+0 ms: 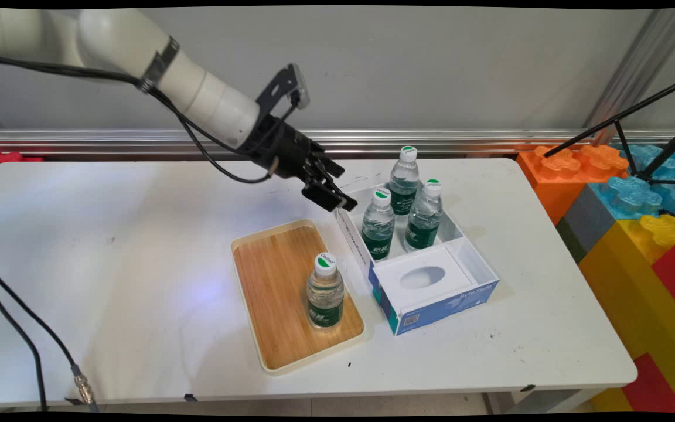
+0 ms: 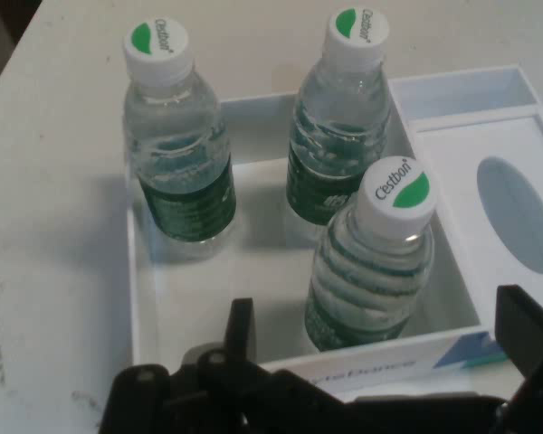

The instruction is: Pick up the green bottle from the white box

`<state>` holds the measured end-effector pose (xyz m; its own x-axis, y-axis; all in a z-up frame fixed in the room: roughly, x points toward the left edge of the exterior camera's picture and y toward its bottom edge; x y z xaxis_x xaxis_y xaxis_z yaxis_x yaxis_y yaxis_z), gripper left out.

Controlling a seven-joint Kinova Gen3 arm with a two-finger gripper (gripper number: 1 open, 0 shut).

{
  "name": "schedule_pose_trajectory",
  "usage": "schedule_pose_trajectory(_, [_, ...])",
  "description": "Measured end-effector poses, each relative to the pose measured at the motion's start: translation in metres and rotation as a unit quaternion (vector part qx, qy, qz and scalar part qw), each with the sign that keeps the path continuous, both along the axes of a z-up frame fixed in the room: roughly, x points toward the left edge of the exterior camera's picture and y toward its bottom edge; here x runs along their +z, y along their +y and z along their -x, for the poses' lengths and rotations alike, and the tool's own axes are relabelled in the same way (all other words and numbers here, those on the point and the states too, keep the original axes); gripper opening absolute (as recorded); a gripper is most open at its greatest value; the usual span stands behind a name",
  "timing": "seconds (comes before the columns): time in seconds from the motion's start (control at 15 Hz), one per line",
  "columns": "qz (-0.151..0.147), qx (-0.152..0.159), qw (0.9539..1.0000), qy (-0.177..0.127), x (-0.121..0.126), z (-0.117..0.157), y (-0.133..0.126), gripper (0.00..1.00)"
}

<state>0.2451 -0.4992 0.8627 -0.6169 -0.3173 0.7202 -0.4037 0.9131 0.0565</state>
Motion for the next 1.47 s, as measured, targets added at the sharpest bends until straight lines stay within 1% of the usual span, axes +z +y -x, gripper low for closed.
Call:
schedule_pose_trajectory(0.6, [0.007, -0.037, 0.9991, 0.017, -0.032, 0.017, -0.012, 1.00])
schedule_pose_trajectory(0.93, [0.021, -0.057, 0.9978, 0.026, -0.048, 0.023, -0.025, 1.00])
schedule_pose_trajectory(1.47, [0.024, -0.090, 0.9946, 0.044, -0.072, 0.029, -0.041, 1.00])
